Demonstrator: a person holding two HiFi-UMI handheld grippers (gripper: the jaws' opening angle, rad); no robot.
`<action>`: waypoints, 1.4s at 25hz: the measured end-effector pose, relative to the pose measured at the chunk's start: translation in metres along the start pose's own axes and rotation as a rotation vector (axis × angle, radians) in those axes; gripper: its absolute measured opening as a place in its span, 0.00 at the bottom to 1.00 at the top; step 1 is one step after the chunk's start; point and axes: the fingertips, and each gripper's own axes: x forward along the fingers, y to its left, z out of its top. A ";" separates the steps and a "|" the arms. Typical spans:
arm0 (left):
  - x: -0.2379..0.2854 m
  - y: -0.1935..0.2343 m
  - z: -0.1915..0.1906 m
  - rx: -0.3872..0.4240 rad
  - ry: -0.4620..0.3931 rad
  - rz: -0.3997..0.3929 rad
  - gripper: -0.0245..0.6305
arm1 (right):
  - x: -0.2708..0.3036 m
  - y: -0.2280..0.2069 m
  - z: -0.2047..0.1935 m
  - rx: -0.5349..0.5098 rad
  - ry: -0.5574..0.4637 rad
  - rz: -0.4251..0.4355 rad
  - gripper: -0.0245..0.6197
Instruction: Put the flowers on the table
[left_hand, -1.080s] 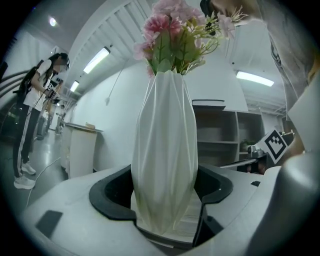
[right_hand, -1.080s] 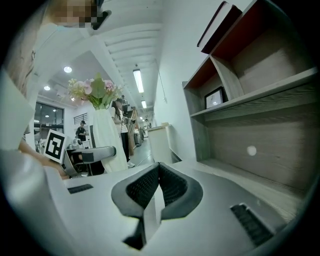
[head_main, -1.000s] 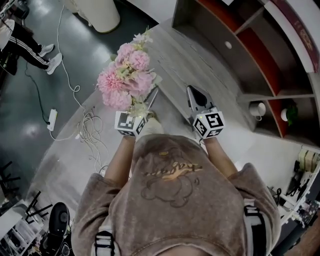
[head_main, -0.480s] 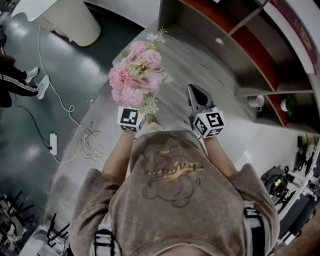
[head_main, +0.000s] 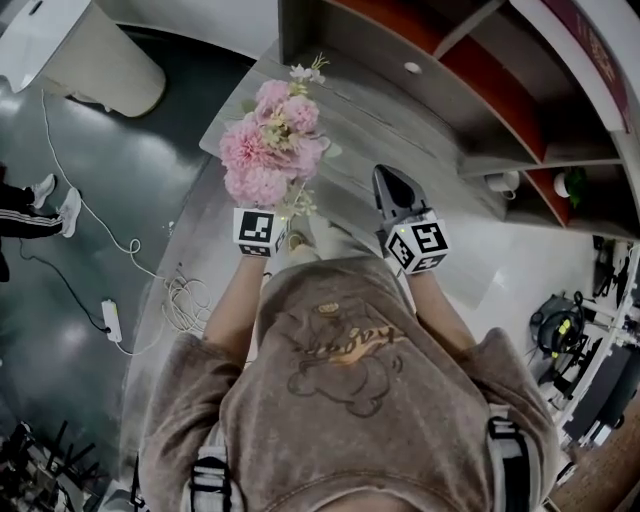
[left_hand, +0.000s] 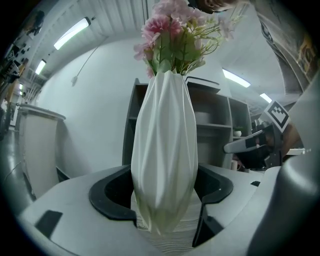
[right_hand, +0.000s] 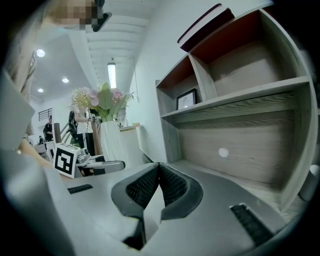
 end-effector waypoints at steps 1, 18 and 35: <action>0.003 0.001 -0.003 0.000 0.001 -0.003 0.59 | 0.001 -0.002 -0.001 0.000 0.002 -0.004 0.03; 0.021 0.032 -0.068 0.006 0.088 0.028 0.59 | 0.028 -0.003 -0.021 -0.010 0.081 0.038 0.03; 0.030 0.038 -0.104 0.024 0.120 0.022 0.59 | 0.045 0.004 -0.043 0.023 0.109 0.044 0.03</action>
